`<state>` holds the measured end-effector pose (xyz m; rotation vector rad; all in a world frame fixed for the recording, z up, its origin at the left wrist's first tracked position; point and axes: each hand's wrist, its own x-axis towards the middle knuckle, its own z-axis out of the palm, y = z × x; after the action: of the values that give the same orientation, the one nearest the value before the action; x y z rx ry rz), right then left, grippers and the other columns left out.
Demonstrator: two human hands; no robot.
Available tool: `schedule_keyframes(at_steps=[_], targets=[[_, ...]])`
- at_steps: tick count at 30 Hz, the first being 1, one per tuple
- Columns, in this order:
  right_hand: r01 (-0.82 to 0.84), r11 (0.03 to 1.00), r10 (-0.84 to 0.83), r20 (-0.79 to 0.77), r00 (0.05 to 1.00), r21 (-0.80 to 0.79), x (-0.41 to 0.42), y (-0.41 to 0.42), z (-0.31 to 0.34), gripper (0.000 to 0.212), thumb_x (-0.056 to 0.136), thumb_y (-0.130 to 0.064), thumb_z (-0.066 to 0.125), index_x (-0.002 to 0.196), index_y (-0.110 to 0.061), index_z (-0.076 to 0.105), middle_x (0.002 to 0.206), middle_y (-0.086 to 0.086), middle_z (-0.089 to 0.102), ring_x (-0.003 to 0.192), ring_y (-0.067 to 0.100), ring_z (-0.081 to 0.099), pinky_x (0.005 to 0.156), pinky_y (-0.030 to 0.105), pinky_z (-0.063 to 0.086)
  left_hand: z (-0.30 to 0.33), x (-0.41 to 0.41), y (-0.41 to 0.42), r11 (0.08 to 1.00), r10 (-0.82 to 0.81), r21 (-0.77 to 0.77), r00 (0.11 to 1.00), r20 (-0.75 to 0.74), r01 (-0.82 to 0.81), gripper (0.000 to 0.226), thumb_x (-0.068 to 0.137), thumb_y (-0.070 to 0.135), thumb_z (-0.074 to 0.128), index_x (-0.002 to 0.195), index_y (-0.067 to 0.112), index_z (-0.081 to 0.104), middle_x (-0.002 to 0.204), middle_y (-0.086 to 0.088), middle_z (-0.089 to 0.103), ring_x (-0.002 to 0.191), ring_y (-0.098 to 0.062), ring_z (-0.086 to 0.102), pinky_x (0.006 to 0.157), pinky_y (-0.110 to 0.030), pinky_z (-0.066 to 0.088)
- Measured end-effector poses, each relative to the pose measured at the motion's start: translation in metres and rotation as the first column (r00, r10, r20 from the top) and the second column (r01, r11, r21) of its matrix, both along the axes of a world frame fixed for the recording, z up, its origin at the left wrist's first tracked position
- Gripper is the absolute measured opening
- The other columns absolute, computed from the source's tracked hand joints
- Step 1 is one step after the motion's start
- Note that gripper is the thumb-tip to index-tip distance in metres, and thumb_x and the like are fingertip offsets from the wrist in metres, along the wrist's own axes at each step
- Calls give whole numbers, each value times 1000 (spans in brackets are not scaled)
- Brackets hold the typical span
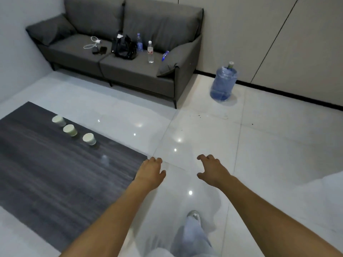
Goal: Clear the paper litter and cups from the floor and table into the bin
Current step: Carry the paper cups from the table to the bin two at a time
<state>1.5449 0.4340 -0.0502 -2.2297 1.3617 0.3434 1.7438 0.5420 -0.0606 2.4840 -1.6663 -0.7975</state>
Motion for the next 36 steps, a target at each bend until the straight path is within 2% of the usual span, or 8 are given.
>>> schedule_keyframes(at_steps=[7,16,25,32,36], targets=[[-180,983,179,-24,984,-35,73,-150,14,61,89,-25,60,143,-23,31,138,8,38,122,29,41,91,38,47,9,44,-104,980,197,-26,980,-24,-198,46,96,34,45,137,12,41,124,-9,51,119,-25,45,101,-35,41],[-439,897,440,-3,898,56,245,-251,-21,63,89,-26,60,144,-23,29,140,8,36,123,27,40,90,36,47,-17,173,-185,921,386,56,922,13,-386,48,97,34,44,139,12,39,130,-9,49,122,-25,45,103,-32,38],[-591,806,592,-13,806,37,396,-333,-6,63,89,-26,61,144,-24,31,137,7,38,121,27,42,87,36,49,-6,293,-243,834,548,56,836,18,-548,46,97,34,43,137,11,41,128,-10,49,121,-27,45,103,-34,37],[-761,645,764,-21,645,68,523,-378,-10,63,89,-26,60,144,-24,30,139,7,36,123,27,40,88,37,49,-18,369,-274,690,721,84,693,4,-719,46,96,34,45,137,12,41,133,-10,48,124,-28,43,105,-35,36],[-834,546,838,-26,545,85,595,-403,-12,62,90,-26,58,145,-25,28,138,6,36,123,26,41,87,35,48,-21,411,-290,557,829,92,559,-7,-826,47,96,34,45,137,13,41,134,-9,47,124,-28,43,105,-35,34]])
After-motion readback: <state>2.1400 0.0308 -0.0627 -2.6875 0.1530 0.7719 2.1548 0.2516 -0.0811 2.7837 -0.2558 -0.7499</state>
